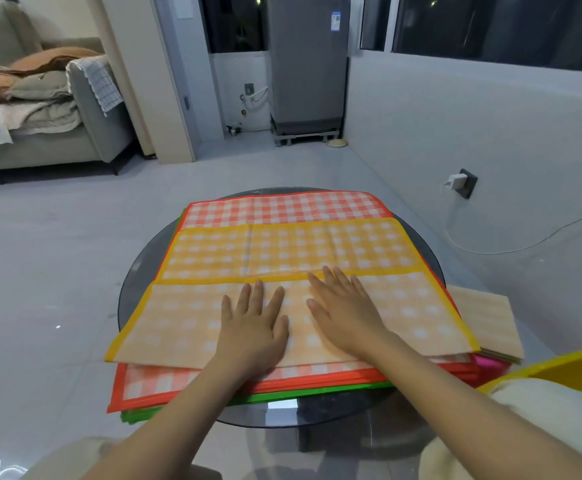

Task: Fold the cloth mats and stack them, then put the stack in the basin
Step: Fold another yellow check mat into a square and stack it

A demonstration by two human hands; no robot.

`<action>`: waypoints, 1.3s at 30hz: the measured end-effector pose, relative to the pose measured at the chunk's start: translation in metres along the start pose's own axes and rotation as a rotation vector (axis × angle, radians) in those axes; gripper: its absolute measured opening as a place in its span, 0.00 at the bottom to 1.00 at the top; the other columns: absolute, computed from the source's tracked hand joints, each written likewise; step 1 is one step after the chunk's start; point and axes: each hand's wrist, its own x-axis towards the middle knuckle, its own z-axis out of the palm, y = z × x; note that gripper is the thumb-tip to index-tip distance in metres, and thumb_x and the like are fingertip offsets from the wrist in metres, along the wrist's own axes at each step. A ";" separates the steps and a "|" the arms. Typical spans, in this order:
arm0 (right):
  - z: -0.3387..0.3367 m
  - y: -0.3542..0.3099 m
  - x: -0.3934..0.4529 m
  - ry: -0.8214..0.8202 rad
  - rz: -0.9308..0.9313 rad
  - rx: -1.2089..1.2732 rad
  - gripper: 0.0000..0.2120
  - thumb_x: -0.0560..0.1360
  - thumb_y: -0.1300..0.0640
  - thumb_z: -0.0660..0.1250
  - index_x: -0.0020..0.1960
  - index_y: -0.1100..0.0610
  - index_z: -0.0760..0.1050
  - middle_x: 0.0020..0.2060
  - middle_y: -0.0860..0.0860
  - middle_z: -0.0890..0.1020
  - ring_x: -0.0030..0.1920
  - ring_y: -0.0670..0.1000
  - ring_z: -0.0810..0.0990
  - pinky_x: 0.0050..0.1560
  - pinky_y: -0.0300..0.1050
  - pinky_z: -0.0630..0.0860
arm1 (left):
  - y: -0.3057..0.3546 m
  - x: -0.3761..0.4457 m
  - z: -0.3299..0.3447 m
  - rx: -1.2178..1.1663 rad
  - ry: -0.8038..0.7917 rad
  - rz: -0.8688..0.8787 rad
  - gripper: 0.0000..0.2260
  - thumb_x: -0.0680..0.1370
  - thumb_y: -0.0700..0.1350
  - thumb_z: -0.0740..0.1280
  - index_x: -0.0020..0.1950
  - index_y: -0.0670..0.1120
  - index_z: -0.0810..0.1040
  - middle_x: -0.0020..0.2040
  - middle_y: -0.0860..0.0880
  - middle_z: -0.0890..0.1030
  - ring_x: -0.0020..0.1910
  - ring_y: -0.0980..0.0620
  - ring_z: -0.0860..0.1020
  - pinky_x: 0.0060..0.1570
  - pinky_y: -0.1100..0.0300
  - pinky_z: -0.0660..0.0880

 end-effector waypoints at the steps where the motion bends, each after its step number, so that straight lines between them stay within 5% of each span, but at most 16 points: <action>1: 0.005 -0.003 0.003 -0.014 -0.011 -0.014 0.26 0.81 0.42 0.43 0.77 0.47 0.44 0.77 0.49 0.44 0.76 0.49 0.39 0.75 0.49 0.36 | 0.000 0.000 0.000 -0.002 0.002 0.003 0.25 0.81 0.57 0.42 0.77 0.57 0.41 0.78 0.48 0.39 0.76 0.48 0.37 0.73 0.42 0.37; 9: 0.014 -0.003 0.006 -0.050 -0.014 -0.102 0.27 0.80 0.40 0.41 0.77 0.45 0.42 0.77 0.48 0.41 0.76 0.47 0.38 0.75 0.48 0.37 | -0.059 -0.001 -0.004 -0.001 0.034 0.001 0.24 0.80 0.60 0.42 0.77 0.60 0.43 0.78 0.55 0.42 0.77 0.53 0.40 0.74 0.45 0.39; 13: 0.015 -0.002 0.007 -0.039 -0.018 -0.104 0.27 0.80 0.39 0.42 0.77 0.44 0.42 0.76 0.47 0.41 0.76 0.46 0.38 0.75 0.48 0.37 | -0.114 -0.010 -0.009 0.014 0.047 -0.104 0.35 0.69 0.66 0.32 0.76 0.61 0.44 0.78 0.56 0.43 0.77 0.53 0.42 0.74 0.47 0.40; 20: 0.014 -0.003 0.007 -0.050 -0.012 -0.103 0.27 0.80 0.40 0.41 0.77 0.45 0.42 0.77 0.47 0.41 0.76 0.47 0.38 0.75 0.48 0.37 | -0.122 -0.014 -0.011 0.022 0.055 -0.092 0.37 0.67 0.66 0.30 0.77 0.60 0.45 0.78 0.55 0.44 0.77 0.53 0.42 0.73 0.43 0.37; 25: 0.002 -0.007 0.014 -0.042 -0.005 -0.049 0.26 0.81 0.43 0.46 0.77 0.47 0.47 0.77 0.49 0.47 0.76 0.48 0.42 0.74 0.47 0.39 | -0.104 -0.007 -0.024 -0.050 0.037 -0.102 0.27 0.79 0.61 0.41 0.77 0.56 0.53 0.78 0.52 0.48 0.77 0.51 0.44 0.73 0.41 0.37; 39: -0.025 0.042 0.140 0.135 0.091 -0.005 0.21 0.81 0.50 0.52 0.73 0.53 0.63 0.72 0.51 0.66 0.74 0.50 0.60 0.73 0.48 0.51 | -0.050 0.156 -0.040 -0.259 0.163 0.021 0.18 0.82 0.50 0.52 0.70 0.50 0.70 0.72 0.50 0.68 0.73 0.53 0.61 0.72 0.46 0.49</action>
